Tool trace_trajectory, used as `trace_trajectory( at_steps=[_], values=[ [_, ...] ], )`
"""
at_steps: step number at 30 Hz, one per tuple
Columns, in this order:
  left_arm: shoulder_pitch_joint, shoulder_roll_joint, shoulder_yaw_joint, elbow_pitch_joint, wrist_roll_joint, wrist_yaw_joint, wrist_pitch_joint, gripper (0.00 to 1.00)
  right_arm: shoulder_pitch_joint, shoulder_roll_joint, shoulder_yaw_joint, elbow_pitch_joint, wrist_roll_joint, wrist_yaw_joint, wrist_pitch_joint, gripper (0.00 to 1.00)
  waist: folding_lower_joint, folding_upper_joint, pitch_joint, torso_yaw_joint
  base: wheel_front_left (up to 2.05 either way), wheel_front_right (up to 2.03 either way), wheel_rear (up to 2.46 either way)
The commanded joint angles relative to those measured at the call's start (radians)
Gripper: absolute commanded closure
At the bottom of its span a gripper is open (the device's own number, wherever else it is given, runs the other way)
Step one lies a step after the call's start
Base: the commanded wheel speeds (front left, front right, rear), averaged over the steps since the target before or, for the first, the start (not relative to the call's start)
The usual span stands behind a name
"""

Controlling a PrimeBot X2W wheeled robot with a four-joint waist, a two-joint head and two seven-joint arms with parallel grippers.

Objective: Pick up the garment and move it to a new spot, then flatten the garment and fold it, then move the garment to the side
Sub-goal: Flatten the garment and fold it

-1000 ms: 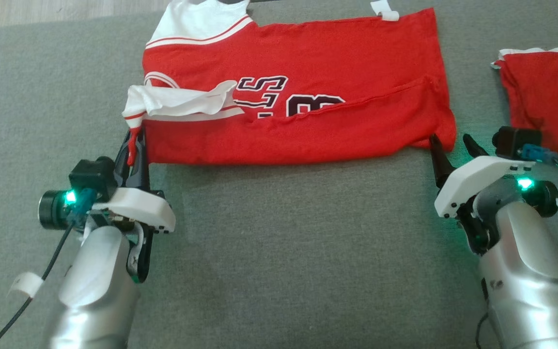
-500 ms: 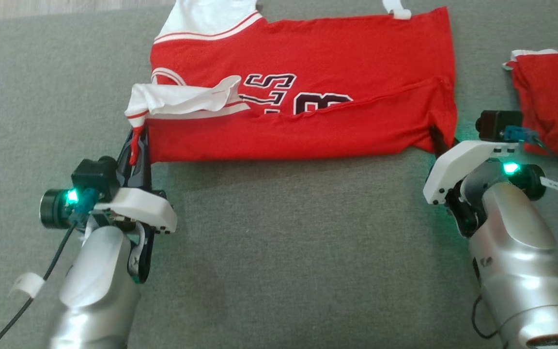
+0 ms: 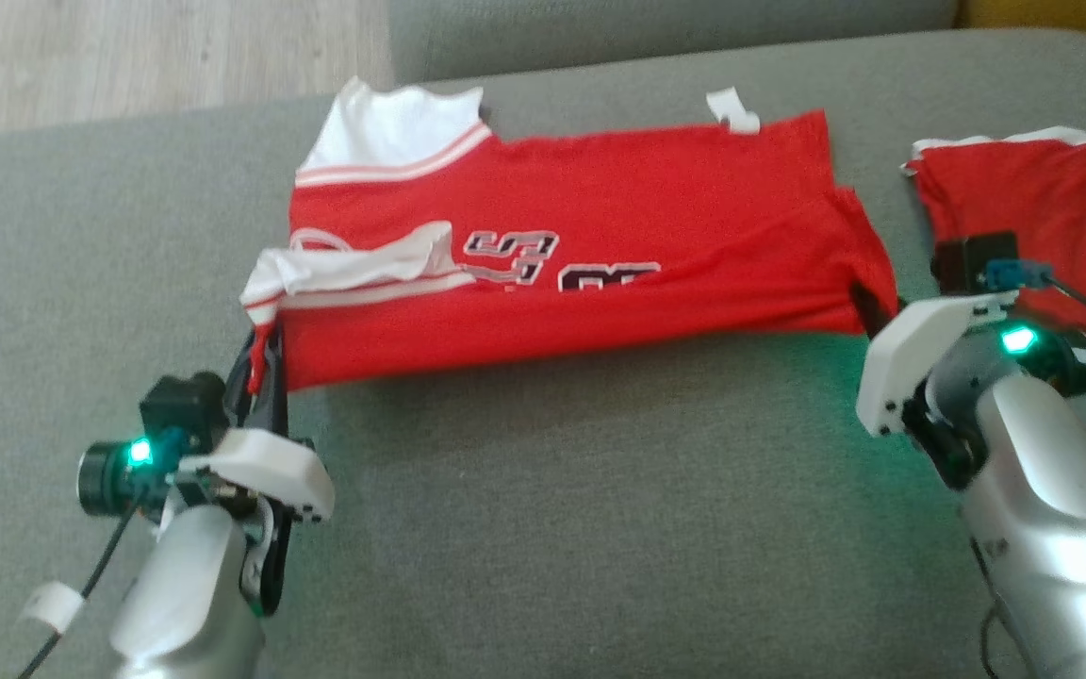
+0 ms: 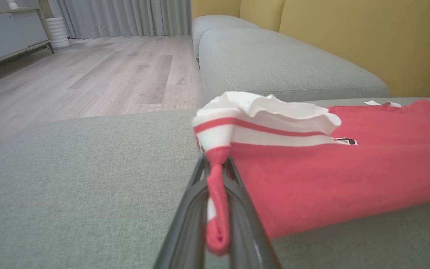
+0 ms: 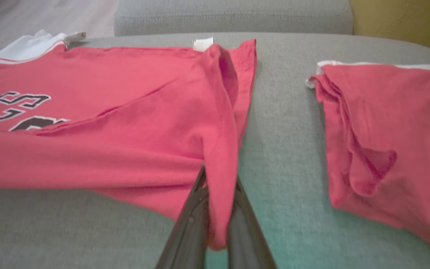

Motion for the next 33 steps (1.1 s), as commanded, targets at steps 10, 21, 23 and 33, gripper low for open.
trace_trajectory(
  at_steps=[10,21,23,33],
  values=[
    [0.134,0.065,0.008,-0.111,-0.019,0.007,0.054,1.00,0.177,-0.172,0.176,-0.294,0.241,-0.001,0.210,1.00,0.0001,0.0000,-0.107,-0.016,0.00,0.00,0.00],
    [0.279,0.090,-0.026,-0.251,-0.037,0.011,0.170,1.00,0.336,-0.243,0.163,-0.457,0.319,-0.001,0.332,1.00,0.0001,0.0000,-0.140,-0.017,0.00,0.00,0.00],
    [0.289,0.092,-0.033,-0.262,-0.039,0.011,0.191,0.85,0.355,-0.239,0.156,-0.465,0.322,-0.001,0.347,1.00,0.0001,0.0000,-0.139,-0.019,0.00,0.00,0.00],
    [0.268,0.108,-0.023,-0.296,-0.033,0.038,0.176,0.00,0.364,-0.196,0.071,-0.500,0.235,-0.001,0.313,0.00,0.0001,0.0000,-0.110,-0.032,0.00,0.00,0.00]
  ],
)
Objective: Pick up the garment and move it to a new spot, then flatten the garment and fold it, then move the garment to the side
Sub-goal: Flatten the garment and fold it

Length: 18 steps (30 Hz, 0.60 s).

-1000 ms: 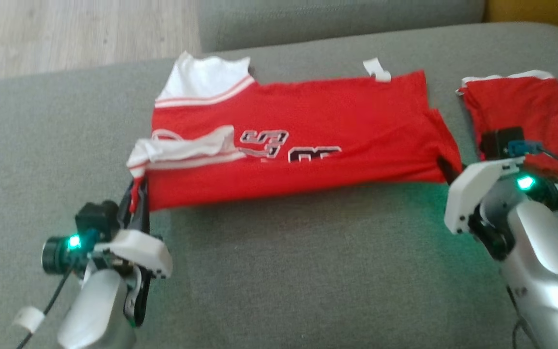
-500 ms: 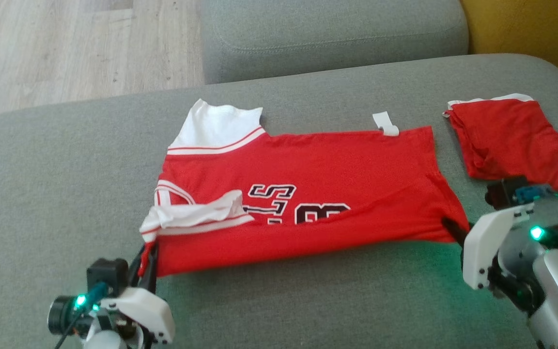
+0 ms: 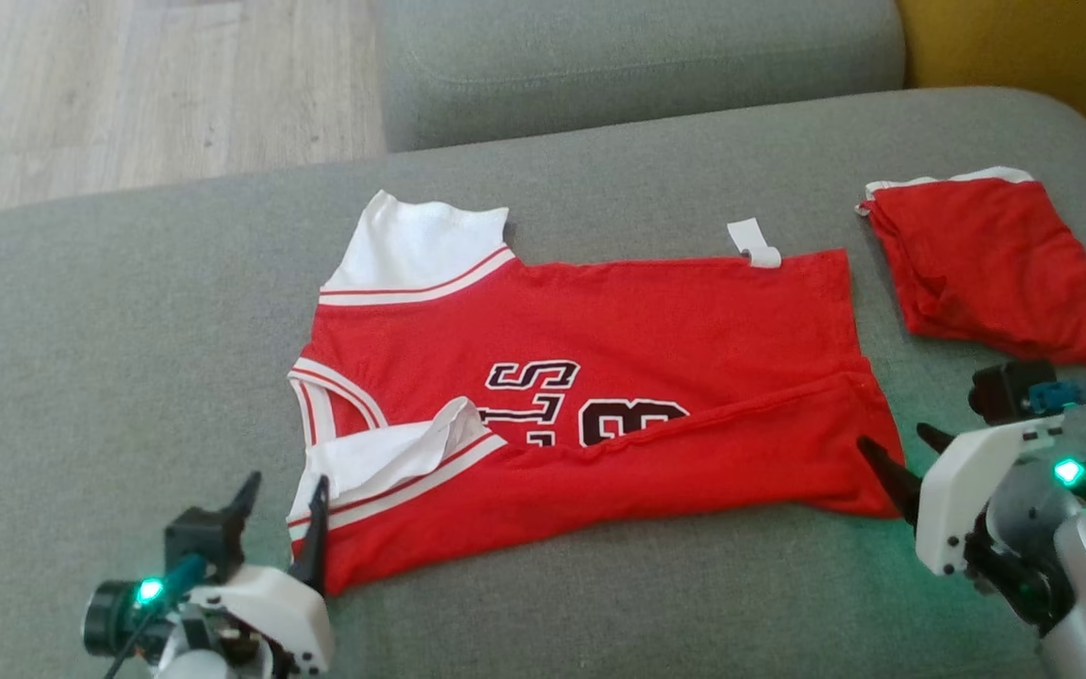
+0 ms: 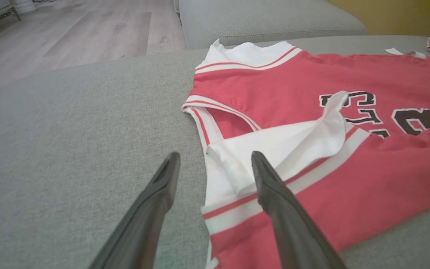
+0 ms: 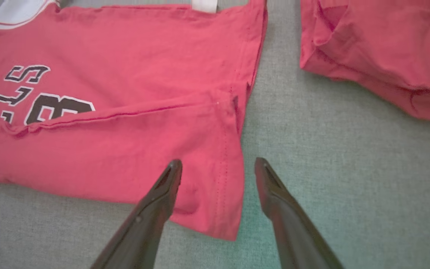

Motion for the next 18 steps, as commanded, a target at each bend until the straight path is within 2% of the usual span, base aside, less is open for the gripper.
trace_trajectory(
  at_steps=[1,6,10,15,16,18],
  values=[
    [-0.064,0.026,0.047,-0.040,-0.004,0.011,-0.025,0.00,-0.038,-0.008,-0.009,-0.046,-0.020,-0.001,-0.025,0.00,0.0000,-0.0001,0.010,-0.003,0.00,0.00,0.00],
    [-0.128,0.029,0.059,-0.080,-0.001,0.002,-0.095,0.00,-0.087,0.035,-0.084,-0.078,-0.105,-0.001,-0.157,0.00,0.0000,-0.0001,0.049,-0.014,0.00,0.00,0.00],
    [-0.209,0.039,0.051,-0.105,0.010,-0.024,-0.121,0.00,-0.134,0.075,-0.120,-0.085,-0.173,-0.001,-0.266,0.00,0.0000,-0.0001,0.089,-0.028,0.00,0.00,0.00],
    [-0.376,0.083,0.036,-0.092,0.024,-0.085,-0.074,0.00,-0.210,0.115,-0.134,-0.087,-0.215,-0.001,-0.354,0.00,0.0000,-0.0001,0.168,-0.057,0.00,0.00,0.00],
    [-0.376,0.083,0.036,-0.092,0.024,-0.085,-0.074,0.00,-0.210,0.115,-0.134,-0.087,-0.215,-0.001,-0.354,0.00,0.0000,-0.0001,0.168,-0.057,0.00,0.00,0.00],
    [-0.460,0.107,0.027,-0.065,0.025,-0.119,-0.032,0.00,-0.248,0.124,-0.132,-0.085,-0.224,-0.001,-0.376,0.00,0.0000,-0.0001,0.204,-0.074,0.00,0.00,0.00]
  ],
)
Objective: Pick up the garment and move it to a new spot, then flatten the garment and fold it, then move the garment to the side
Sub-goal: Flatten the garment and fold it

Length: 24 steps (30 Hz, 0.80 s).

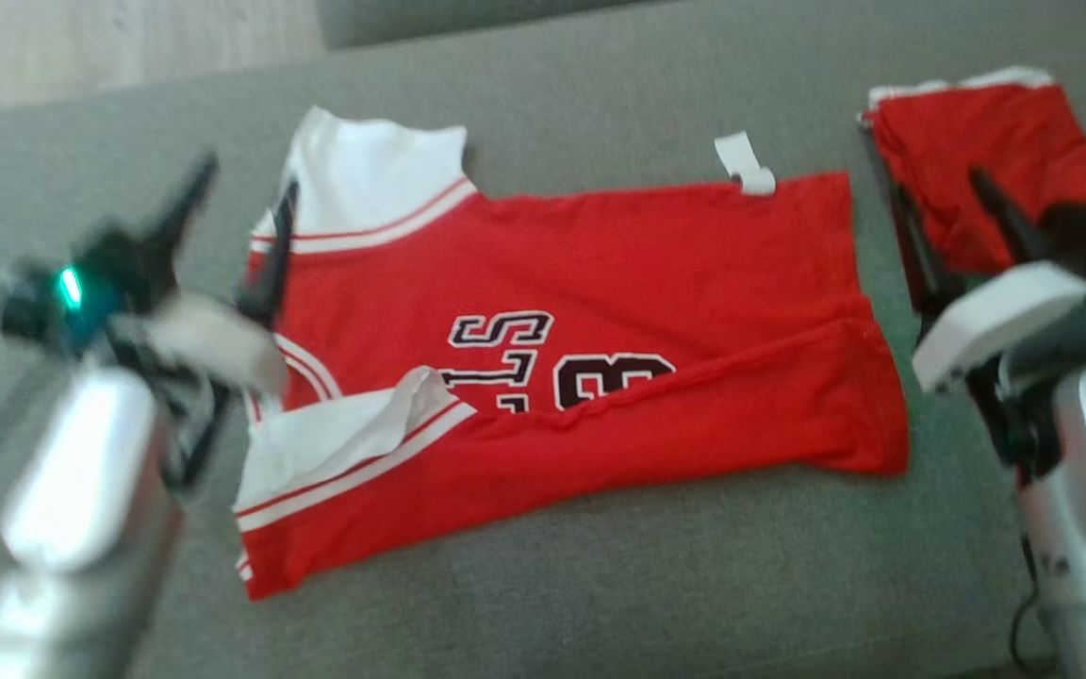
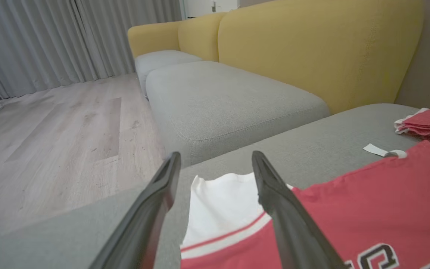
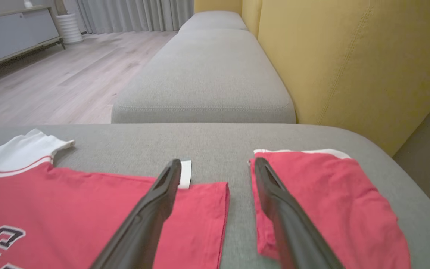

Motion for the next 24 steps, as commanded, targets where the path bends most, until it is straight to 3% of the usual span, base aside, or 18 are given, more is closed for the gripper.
trace_trajectory(
  at_steps=[1,5,12,17,24],
  values=[
    [-0.063,0.041,0.033,-0.026,0.003,-0.002,0.007,0.00,-0.043,-0.001,0.014,-0.037,-0.006,-0.001,-0.009,0.00,-0.0002,0.0000,0.049,-0.032,0.00,0.00,0.00],
    [-0.226,0.090,-0.004,0.058,-0.036,-0.046,0.127,0.00,-0.118,0.011,0.030,-0.028,-0.012,-0.001,-0.031,0.00,-0.0002,0.0000,0.127,-0.068,0.00,0.00,0.00],
    [-0.427,0.206,-0.182,0.163,-0.159,-0.056,0.300,0.00,-0.210,0.023,0.062,-0.012,-0.013,-0.001,-0.063,0.00,-0.0002,0.0000,0.230,-0.117,0.00,0.00,0.00],
    [-0.515,0.268,-0.270,0.231,-0.240,-0.056,0.349,0.00,-0.243,0.030,0.079,-0.002,-0.012,-0.001,-0.080,0.00,-0.0002,0.0000,0.277,-0.138,0.00,0.00,0.00],
    [-0.600,0.290,-0.329,0.353,-0.282,-0.056,0.377,0.00,-0.262,0.040,0.099,0.007,-0.009,-0.001,-0.096,0.00,-0.0002,0.0000,0.322,-0.159,0.00,0.00,0.00]
  ],
)
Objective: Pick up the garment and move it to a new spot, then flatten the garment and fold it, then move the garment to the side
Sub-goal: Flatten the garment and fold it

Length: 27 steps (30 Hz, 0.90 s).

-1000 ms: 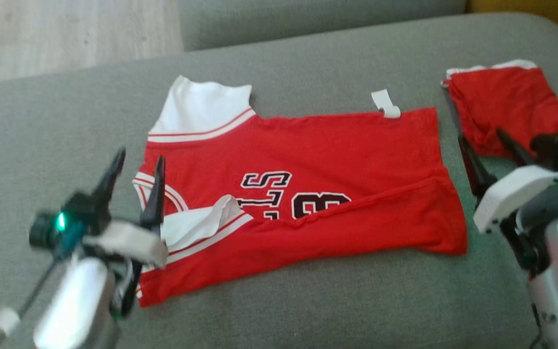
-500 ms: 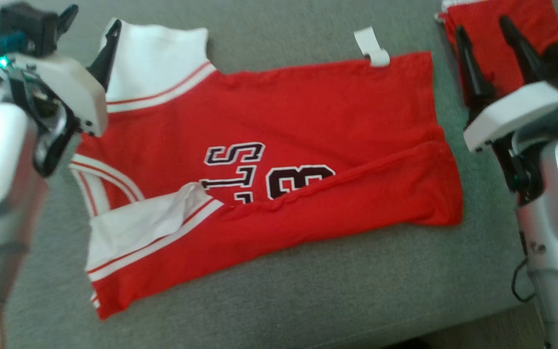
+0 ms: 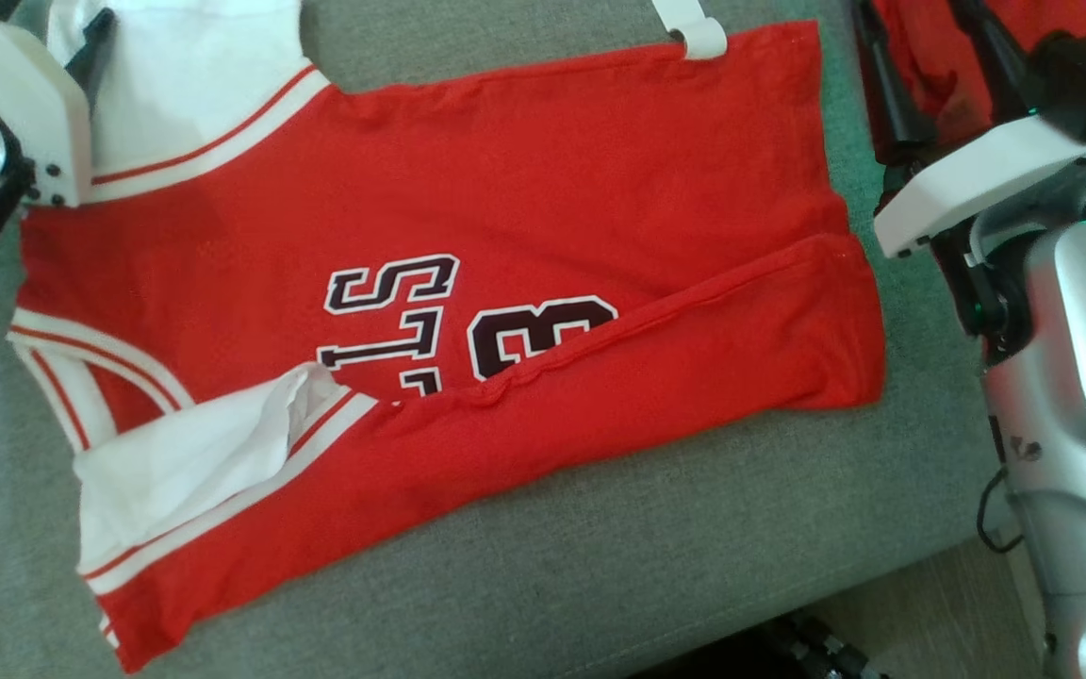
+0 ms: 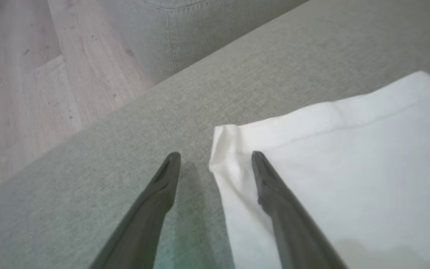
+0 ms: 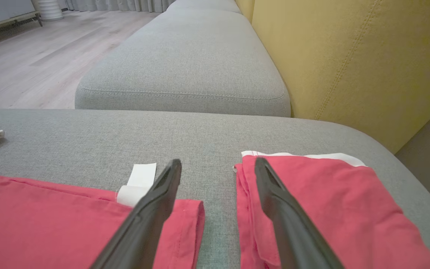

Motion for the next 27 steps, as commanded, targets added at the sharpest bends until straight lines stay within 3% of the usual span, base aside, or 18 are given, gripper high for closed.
trace_trajectory(
  at_steps=[1,6,7,8,9,15,24,27],
  values=[
    [-0.052,0.052,0.015,-0.003,-0.013,0.002,0.010,0.00,-0.015,0.004,0.016,-0.029,-0.003,-0.001,-0.011,0.00,-0.0002,0.0000,0.013,-0.010,0.00,0.00,0.00],
    [-0.067,0.048,-0.034,0.044,-0.062,0.002,0.050,0.00,-0.021,-0.002,0.019,-0.018,-0.001,-0.001,-0.018,0.00,-0.0002,0.0000,0.020,-0.015,0.00,0.00,0.00],
    [-0.063,0.043,-0.046,0.042,-0.083,0.002,0.061,0.25,-0.021,-0.004,0.019,-0.015,0.000,-0.001,-0.019,0.00,-0.0002,0.0000,0.018,-0.014,0.00,0.00,0.00],
    [-0.059,0.039,-0.060,0.034,-0.106,0.002,0.072,0.71,-0.022,-0.006,0.018,-0.013,0.000,-0.001,-0.019,0.00,-0.0002,0.0000,0.016,-0.012,0.00,0.00,0.00],
    [-0.056,0.037,-0.071,0.023,-0.131,0.002,0.076,1.00,-0.022,-0.010,0.016,-0.010,0.000,-0.001,-0.018,0.00,-0.0002,0.0000,0.013,-0.009,0.00,0.00,0.00],
    [-0.061,0.034,-0.116,-0.039,-0.201,0.002,-0.030,1.00,-0.031,-0.033,0.016,0.007,-0.001,-0.001,-0.004,0.00,-0.0002,0.0000,-0.020,0.031,0.00,0.00,0.00],
    [-0.050,0.005,-0.154,-0.106,-0.185,0.002,-0.289,1.00,-0.042,-0.104,0.047,0.066,0.049,-0.001,0.035,0.00,-0.0002,0.0000,-0.096,0.136,0.00,0.00,0.00],
    [-0.032,0.008,-0.166,-0.141,-0.189,0.002,-0.328,1.00,-0.045,-0.135,0.064,0.101,0.062,-0.001,0.059,0.00,-0.0002,0.0000,-0.113,0.174,0.00,0.00,0.00]
  ],
)
